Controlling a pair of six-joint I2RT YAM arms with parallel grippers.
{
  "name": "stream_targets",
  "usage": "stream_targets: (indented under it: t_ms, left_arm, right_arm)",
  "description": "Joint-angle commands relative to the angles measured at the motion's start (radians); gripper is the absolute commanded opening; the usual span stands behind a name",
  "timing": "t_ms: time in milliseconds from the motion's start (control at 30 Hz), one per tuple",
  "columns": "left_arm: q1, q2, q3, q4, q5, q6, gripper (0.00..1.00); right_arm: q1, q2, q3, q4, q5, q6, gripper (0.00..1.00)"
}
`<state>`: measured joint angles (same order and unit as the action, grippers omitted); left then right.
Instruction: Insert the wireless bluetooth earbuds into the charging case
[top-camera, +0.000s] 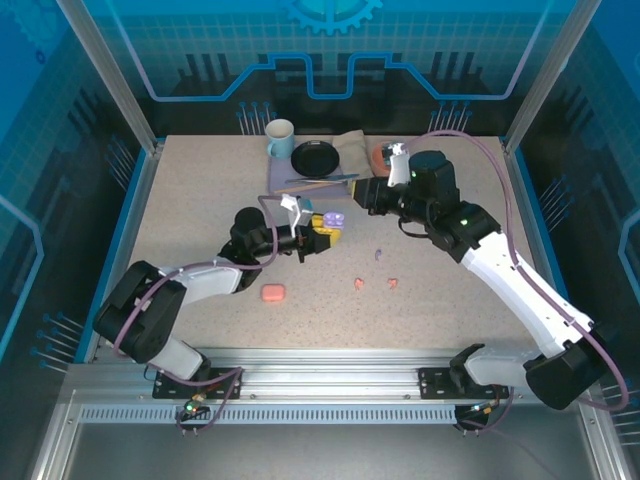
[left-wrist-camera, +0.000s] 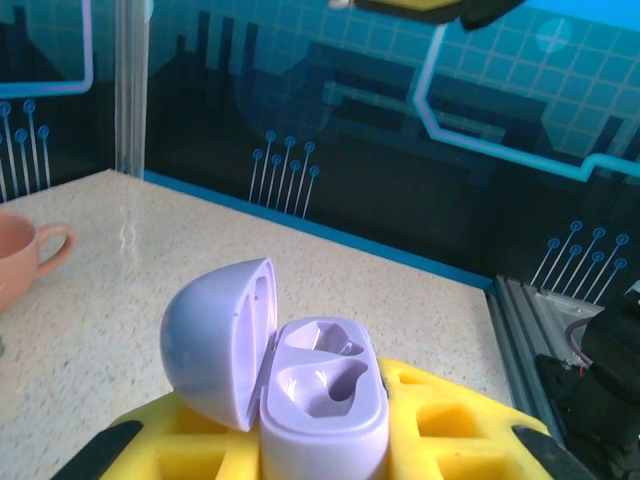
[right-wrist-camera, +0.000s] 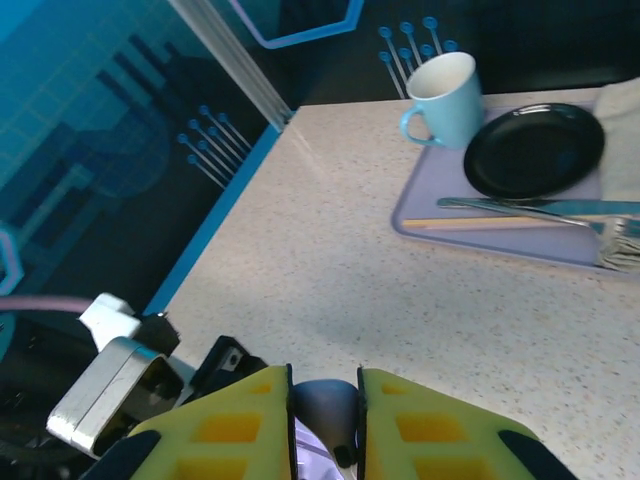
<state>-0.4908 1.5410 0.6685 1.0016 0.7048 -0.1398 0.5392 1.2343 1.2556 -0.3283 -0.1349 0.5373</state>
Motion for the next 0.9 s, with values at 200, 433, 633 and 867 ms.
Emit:
stream_targets:
  t_ms: [200, 433, 633, 867]
  left_arm:
    - [-0.049, 0.088, 0.114, 0.095, -0.001, 0.061, 0.0]
    - [-0.048, 0.104, 0.156, 0.071, -0.002, 0.079, 0.0]
    - [-0.048, 0.094, 0.174, 0.047, 0.001, 0.081, 0.0]
    - [-0.048, 0.088, 0.177, 0.038, 0.008, 0.075, 0.0]
  right_arm:
    - [0.024, -0.073, -0.086, 0.163, -0.137, -0.062, 0.19]
    - [0.028, -0.104, -0.154, 0.179, -0.154, -0.067, 0.19]
    - [0.029, -0.107, -0.197, 0.194, -0.145, -0.063, 0.19]
    - [0.028, -0.095, -0.206, 0.207, -0.129, -0.061, 0.18]
